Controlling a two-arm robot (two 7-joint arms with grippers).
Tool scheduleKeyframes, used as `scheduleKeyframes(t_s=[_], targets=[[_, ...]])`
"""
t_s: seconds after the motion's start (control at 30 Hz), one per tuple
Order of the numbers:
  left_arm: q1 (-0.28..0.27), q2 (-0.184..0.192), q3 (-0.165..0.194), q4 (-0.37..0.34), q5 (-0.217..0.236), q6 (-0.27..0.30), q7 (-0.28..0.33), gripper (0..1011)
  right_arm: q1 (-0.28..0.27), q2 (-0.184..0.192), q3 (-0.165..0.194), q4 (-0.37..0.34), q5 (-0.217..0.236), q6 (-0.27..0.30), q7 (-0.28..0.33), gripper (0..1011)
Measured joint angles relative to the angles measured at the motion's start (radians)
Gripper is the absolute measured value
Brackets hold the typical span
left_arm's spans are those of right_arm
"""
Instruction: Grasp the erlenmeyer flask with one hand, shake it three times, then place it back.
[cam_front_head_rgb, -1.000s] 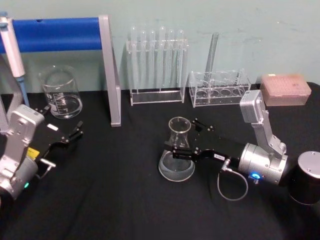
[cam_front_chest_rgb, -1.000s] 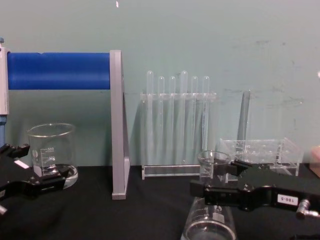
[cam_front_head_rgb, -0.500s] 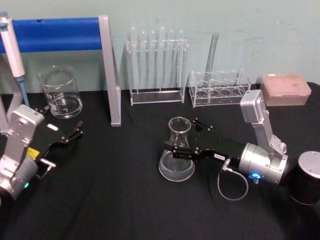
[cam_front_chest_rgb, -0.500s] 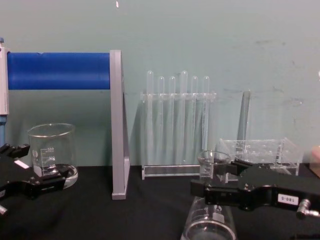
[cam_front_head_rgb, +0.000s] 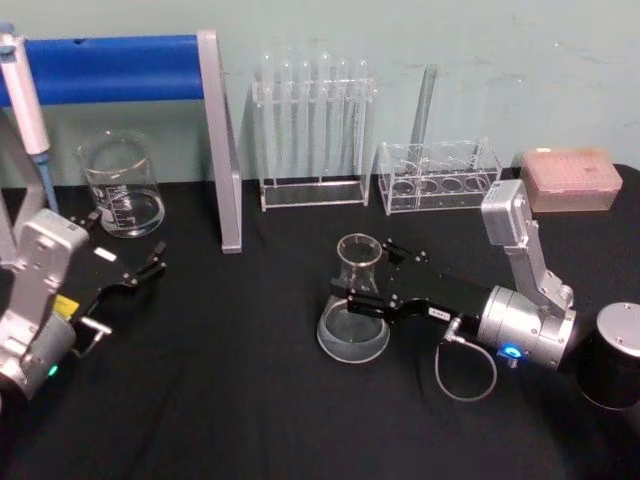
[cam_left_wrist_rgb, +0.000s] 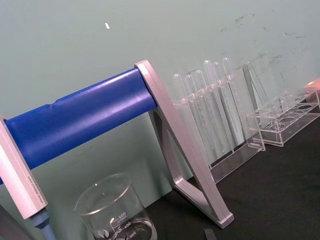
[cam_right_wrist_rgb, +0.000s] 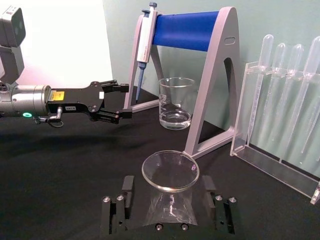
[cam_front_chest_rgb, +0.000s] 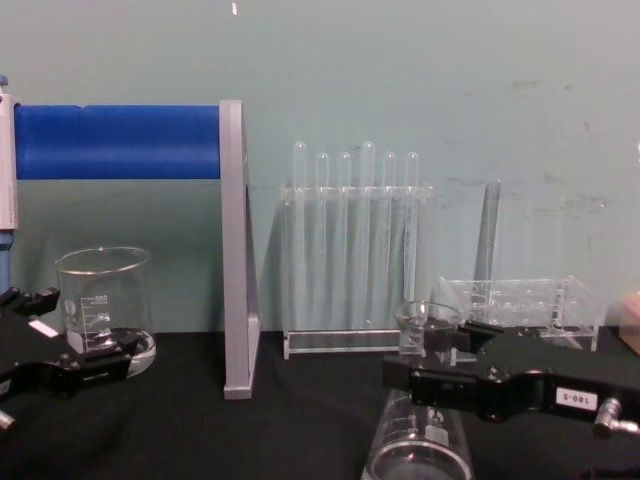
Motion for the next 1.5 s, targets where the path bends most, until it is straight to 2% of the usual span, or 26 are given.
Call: scheduleKeyframes(t_s=[0.07, 0.27, 0.3, 0.43, 1.33, 1.5], targets=[[0.000, 0.000, 0.000, 0.000, 0.000, 0.000, 0.000, 1001, 0.000, 0.000, 0.000, 0.000, 0.000, 0.000, 0.000, 827], [0.000, 0.000, 0.000, 0.000, 0.000, 0.000, 0.000, 1001, 0.000, 0.000, 0.000, 0.000, 0.000, -0.001, 0.000, 622], [0.000, 0.000, 0.000, 0.000, 0.000, 0.000, 0.000, 1001, 0.000, 0.000, 0.000, 0.000, 0.000, -0.001, 0.000, 622], [0.000, 0.000, 0.000, 0.000, 0.000, 0.000, 0.000, 1001, 0.000, 0.000, 0.000, 0.000, 0.000, -0.001, 0.000, 465], [0.000, 0.000, 0.000, 0.000, 0.000, 0.000, 0.000, 1001, 0.000, 0.000, 0.000, 0.000, 0.000, 0.000, 0.000, 449], [0.000, 0.000, 0.000, 0.000, 0.000, 0.000, 0.000, 1001, -0.013, -0.004, 0.011, -0.011, 0.001, -0.003, -0.022, 449]])
